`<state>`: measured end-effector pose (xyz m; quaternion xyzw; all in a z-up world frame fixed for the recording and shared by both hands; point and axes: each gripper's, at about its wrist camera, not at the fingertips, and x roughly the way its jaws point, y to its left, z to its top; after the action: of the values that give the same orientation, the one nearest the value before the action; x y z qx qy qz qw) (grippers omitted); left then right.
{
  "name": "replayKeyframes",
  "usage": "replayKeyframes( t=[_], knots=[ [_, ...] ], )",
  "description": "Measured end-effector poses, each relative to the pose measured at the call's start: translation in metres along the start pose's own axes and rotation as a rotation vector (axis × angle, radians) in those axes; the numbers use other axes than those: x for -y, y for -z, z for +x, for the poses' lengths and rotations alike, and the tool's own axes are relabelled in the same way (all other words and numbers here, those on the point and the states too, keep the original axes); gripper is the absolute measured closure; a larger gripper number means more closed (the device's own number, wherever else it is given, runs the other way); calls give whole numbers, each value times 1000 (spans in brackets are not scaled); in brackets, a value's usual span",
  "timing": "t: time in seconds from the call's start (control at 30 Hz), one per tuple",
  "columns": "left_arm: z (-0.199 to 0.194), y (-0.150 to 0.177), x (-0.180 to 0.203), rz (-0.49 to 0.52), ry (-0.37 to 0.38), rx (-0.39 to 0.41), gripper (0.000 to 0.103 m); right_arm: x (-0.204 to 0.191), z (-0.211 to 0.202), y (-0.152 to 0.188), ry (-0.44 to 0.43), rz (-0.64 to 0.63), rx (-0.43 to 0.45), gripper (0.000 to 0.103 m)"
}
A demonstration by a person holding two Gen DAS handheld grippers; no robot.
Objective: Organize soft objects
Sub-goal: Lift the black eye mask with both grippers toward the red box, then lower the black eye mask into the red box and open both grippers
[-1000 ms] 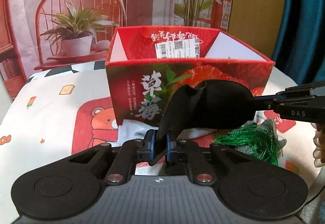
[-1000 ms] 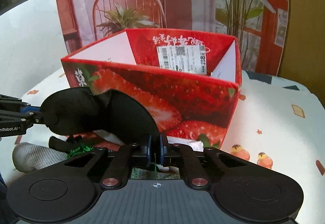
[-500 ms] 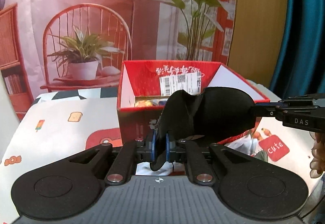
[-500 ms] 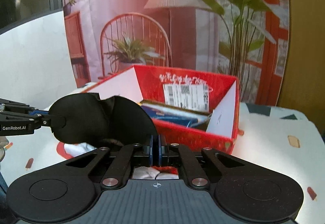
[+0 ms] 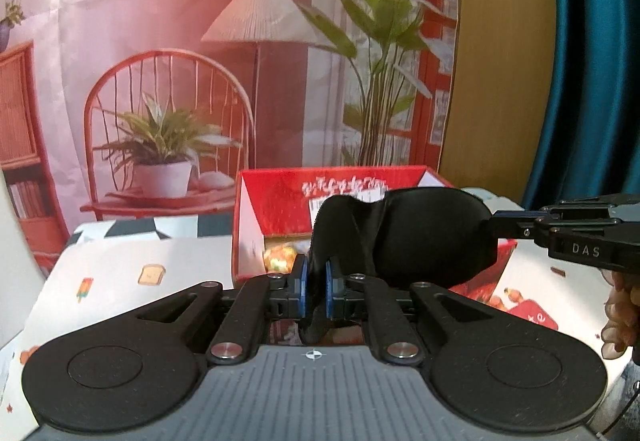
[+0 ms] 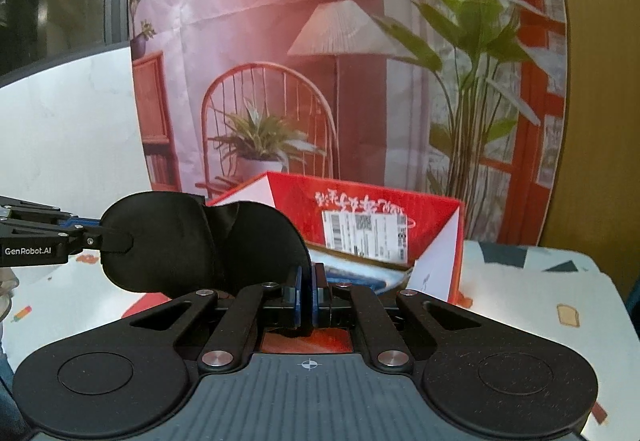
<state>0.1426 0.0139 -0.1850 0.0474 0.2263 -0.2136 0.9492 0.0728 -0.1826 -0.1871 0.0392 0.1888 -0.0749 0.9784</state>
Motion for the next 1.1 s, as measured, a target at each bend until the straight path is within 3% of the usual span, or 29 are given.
replayKeyframes(
  t=[0.37, 0.57, 0.77, 1.1],
  knots=[
    [8, -27, -1, -10, 10, 32, 94, 4, 1, -27, 6, -4, 33, 99],
    [38, -37, -16, -85, 28, -48, 94, 16, 20, -40, 19, 32, 1, 103],
    [72, -45, -26, -107, 42, -128, 94, 32, 51, -38, 24, 97, -90, 103],
    [129, -43, -23, -66, 47, -233, 94, 50, 77, -21, 34, 163, -162, 103]
  ],
)
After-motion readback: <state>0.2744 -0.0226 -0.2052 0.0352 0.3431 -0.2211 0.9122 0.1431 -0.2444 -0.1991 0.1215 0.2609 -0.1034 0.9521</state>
